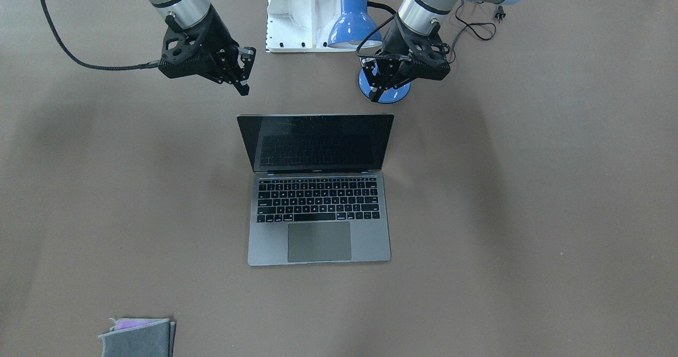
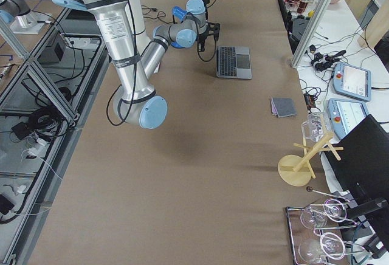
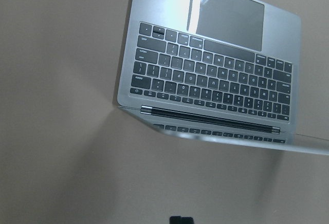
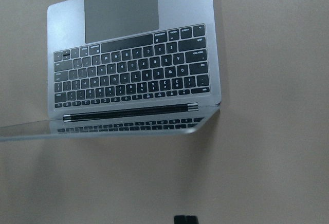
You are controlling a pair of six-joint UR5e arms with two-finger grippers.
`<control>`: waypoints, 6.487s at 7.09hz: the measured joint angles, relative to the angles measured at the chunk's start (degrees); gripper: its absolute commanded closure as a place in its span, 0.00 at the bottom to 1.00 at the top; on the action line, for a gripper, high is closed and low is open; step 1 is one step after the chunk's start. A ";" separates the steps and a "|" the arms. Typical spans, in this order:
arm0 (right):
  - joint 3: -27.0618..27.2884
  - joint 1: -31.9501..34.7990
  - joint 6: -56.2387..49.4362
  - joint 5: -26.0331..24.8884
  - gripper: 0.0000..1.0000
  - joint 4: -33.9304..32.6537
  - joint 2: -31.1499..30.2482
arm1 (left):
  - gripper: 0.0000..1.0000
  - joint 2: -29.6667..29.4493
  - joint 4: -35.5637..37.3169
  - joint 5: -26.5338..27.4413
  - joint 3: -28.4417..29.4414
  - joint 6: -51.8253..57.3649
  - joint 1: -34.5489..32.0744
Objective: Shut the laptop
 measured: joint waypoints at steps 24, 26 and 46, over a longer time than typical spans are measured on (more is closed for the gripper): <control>-53.00 13.12 -6.67 9.71 1.00 18.66 23.80 | 1.00 -19.09 -18.31 2.05 46.30 13.39 -9.86; -36.61 20.83 -10.04 17.98 1.00 14.02 12.01 | 1.00 -10.35 -14.49 -11.28 33.22 17.67 -17.46; -21.25 54.43 -92.89 17.70 0.00 -18.01 -25.52 | 0.02 37.01 23.21 -23.13 9.67 91.23 -61.81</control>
